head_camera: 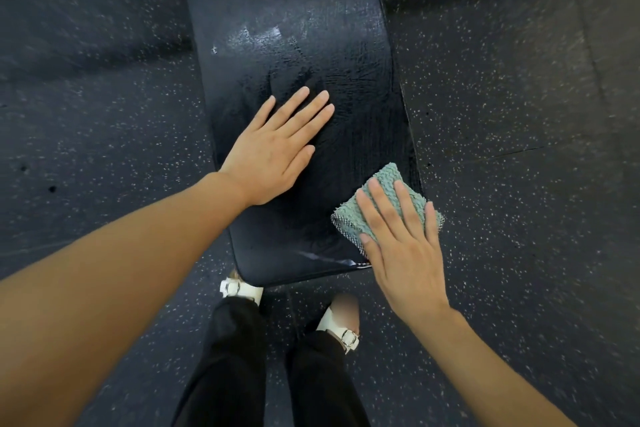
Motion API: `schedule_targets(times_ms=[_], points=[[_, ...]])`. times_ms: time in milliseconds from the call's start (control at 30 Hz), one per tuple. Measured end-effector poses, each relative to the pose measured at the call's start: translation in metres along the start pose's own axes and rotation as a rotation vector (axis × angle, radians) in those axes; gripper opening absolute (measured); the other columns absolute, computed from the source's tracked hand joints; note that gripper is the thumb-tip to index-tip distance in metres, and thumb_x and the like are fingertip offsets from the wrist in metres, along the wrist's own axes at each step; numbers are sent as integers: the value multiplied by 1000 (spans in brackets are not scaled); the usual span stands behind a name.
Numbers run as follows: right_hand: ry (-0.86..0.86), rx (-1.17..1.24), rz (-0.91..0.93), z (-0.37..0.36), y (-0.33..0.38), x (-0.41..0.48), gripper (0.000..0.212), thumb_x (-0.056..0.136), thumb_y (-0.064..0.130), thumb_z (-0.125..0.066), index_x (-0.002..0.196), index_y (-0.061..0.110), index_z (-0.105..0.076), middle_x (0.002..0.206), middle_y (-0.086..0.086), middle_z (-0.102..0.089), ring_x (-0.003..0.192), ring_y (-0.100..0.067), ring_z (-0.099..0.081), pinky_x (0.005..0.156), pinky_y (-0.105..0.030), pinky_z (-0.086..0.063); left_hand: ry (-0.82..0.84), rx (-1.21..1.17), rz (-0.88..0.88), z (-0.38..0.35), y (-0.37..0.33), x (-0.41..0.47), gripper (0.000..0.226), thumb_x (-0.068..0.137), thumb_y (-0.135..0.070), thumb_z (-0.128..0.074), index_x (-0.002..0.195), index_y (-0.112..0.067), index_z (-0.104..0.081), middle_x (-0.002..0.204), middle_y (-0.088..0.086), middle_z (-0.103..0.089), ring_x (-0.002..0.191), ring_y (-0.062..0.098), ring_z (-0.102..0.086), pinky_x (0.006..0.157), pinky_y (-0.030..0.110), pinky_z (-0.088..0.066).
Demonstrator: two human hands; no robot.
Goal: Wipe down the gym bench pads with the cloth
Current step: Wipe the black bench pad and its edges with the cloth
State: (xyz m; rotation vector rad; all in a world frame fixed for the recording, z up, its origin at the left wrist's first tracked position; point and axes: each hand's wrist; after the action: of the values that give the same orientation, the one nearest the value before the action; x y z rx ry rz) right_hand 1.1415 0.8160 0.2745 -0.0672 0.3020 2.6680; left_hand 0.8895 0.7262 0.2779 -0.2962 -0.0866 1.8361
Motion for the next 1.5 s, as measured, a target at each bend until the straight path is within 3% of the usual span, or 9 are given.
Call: schedule_targets(times_ms=[267, 533, 833, 1033, 1300, 1500], points=[[-27, 94, -151, 7, 1, 64, 54, 103, 35, -21, 156, 25, -25, 163, 7, -20, 152, -21, -11, 120, -54, -13, 40, -57, -70, 3, 9, -2, 56, 104, -36, -16, 158, -24, -11, 166, -8, -5, 153, 15, 3, 123, 38, 3], [-82, 114, -300, -4, 47, 49, 53, 104, 37, -23, 156, 24, -24, 164, 6, -19, 152, -25, -10, 120, -56, -10, 66, -35, -187, 8, 26, -1, 56, 103, -34, -20, 158, -25, -12, 165, -9, -6, 153, 13, 1, 123, 33, 5], [-45, 123, -349, -20, 136, 34, 55, 102, 36, -24, 157, 25, -22, 165, 7, -16, 152, -26, -8, 120, -54, -8, 110, 38, -322, 15, 50, -1, 55, 104, -35, -17, 158, -26, -10, 165, -10, -4, 153, 13, 2, 122, 34, 4], [-9, 109, -276, -30, 190, 39, 55, 103, 36, -26, 156, 25, -21, 165, 5, -13, 153, -24, -6, 120, -52, -7, 124, 56, -382, 13, 59, 3, 55, 105, -38, -14, 158, -28, -6, 165, -12, -1, 152, 12, 5, 122, 36, 6], [7, 0, -178, -29, 145, 35, 58, 99, 36, -32, 156, 28, -22, 163, 9, -19, 151, -19, -17, 120, -47, -13, 109, 67, -410, 13, 61, 5, 55, 105, -38, -16, 158, -26, -10, 165, -10, -5, 153, 14, 0, 122, 37, 3], [-82, 24, -382, -21, 112, 33, 54, 102, 33, -28, 155, 25, -27, 163, 7, -23, 150, -22, -19, 119, -52, -18, 94, 57, -396, 13, 63, 5, 55, 104, -37, -16, 158, -27, -10, 165, -10, -6, 153, 13, 1, 123, 40, 0]])
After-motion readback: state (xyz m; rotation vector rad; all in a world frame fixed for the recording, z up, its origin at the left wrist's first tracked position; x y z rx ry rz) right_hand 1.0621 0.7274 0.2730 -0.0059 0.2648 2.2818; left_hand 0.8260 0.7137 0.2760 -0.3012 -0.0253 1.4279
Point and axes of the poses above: each hand's wrist, its own x-axis towards the middle knuckle, its own z-axis out of the back of the hand, y = z × x
